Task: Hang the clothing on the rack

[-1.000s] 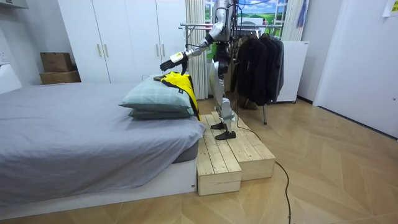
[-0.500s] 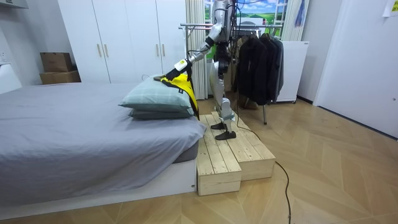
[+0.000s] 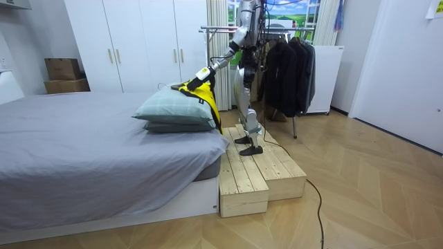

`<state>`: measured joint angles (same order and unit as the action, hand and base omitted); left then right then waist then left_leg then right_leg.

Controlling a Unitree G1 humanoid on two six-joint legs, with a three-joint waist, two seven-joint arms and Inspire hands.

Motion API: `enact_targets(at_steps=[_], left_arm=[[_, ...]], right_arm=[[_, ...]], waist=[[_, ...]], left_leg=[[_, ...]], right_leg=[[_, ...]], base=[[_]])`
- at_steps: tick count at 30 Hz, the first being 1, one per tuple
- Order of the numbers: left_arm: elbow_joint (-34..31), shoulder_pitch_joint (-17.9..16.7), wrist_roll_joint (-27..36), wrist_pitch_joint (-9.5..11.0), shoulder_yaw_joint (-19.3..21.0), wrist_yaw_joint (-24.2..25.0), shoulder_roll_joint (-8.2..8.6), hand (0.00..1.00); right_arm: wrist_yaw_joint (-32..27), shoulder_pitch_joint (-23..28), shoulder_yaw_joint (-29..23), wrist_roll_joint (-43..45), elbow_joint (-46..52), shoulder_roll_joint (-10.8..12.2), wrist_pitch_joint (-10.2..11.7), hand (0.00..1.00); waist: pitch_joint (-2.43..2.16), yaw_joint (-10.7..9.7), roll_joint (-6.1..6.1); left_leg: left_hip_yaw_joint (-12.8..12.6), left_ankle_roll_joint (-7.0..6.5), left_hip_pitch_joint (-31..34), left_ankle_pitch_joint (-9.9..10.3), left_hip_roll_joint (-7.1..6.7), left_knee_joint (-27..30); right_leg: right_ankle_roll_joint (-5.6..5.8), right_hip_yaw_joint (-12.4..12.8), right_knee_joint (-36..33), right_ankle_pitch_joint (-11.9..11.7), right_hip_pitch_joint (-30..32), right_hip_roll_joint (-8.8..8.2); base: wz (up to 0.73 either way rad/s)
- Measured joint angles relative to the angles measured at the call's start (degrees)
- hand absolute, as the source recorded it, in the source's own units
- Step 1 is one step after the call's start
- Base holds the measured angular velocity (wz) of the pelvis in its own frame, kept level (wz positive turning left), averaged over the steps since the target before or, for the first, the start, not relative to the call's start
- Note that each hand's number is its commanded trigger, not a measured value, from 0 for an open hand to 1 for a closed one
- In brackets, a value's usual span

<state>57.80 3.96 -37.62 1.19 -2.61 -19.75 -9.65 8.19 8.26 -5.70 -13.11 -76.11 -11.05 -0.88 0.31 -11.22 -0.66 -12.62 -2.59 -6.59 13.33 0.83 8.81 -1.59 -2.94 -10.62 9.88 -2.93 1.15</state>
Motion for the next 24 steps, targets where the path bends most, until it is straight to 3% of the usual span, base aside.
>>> enact_targets(at_steps=[3,15,24], left_arm=[[0.39,0.04,1.42,-0.05,-0.05,-0.12,0.00,0.00],[0.85,2.19,2.05,-0.92,-0.38,-0.15,-0.07,0.00],[0.82,4.23,1.99,-0.90,-0.31,-2.33,-0.57,0.00]], right_arm=[[-0.13,-0.01,0.14,0.90,-0.03,-0.01,-0.45,0.00],[-2.54,-0.24,3.27,5.78,-0.07,-0.04,-0.50,0.00],[-2.64,-0.05,4.52,8.56,0.00,0.03,-0.52,0.00]], waist=[[0.28,-0.27,-0.48],[0.01,-0.12,-0.68],[-0.25,-0.76,-0.23]], left_leg=[[0.01,0.00,0.10,0.00,-0.01,0.00],[-0.52,-0.01,1.26,-0.01,0.05,0.13],[0.10,0.11,1.97,-0.04,0.34,0.83]], right_leg=[[0.00,0.02,0.00,0.00,0.49,0.00],[-0.01,0.98,-0.03,-0.02,1.95,-0.10],[-0.29,-0.17,-0.19,-0.18,2.04,-0.12]], base=[[0.00],[-0.02],[0.04]])
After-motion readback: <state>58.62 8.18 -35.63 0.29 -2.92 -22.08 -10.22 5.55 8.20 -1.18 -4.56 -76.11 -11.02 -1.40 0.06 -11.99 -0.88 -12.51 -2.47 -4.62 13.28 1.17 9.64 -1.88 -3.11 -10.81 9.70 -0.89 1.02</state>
